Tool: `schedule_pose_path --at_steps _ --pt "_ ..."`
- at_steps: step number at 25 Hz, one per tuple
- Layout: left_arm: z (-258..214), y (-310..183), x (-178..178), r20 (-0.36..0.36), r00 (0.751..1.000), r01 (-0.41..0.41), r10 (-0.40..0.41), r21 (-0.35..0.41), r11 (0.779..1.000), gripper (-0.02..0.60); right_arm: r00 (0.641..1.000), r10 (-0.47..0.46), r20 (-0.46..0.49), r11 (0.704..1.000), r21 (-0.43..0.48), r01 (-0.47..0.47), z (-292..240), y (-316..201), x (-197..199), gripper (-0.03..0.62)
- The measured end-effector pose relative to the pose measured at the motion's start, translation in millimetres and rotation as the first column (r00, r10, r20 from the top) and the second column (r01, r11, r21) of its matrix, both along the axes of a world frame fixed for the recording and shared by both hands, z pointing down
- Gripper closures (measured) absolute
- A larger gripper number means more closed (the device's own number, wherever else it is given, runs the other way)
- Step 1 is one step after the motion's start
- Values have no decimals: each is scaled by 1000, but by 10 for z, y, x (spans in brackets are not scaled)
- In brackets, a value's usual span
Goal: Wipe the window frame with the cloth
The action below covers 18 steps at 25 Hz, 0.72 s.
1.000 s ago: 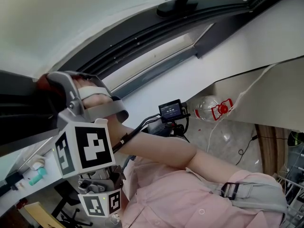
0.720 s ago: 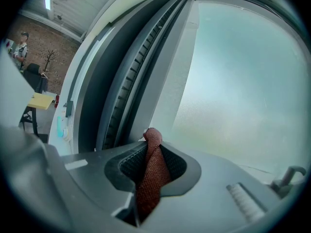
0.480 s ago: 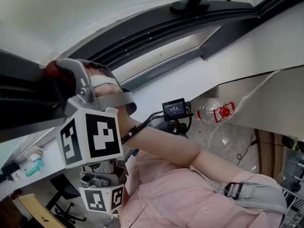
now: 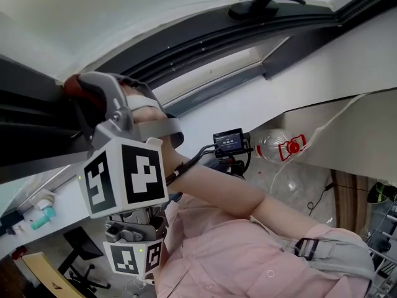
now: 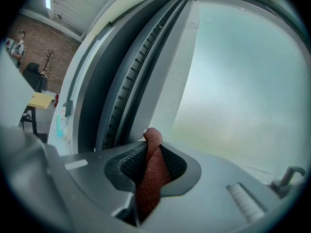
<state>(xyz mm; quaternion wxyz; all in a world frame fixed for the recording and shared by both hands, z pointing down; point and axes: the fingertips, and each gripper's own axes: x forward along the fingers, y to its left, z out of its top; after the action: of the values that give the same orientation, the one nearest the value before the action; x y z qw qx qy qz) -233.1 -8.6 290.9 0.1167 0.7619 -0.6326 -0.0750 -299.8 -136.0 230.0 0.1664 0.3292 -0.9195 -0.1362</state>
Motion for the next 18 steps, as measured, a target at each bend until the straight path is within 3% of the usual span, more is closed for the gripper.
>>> schedule_pose_path --at_steps 18 --pt "5 33 -78 -1 1000 10 -10 16 1000 584 1000 -8 8 1000 26 8 8 24 18 533"
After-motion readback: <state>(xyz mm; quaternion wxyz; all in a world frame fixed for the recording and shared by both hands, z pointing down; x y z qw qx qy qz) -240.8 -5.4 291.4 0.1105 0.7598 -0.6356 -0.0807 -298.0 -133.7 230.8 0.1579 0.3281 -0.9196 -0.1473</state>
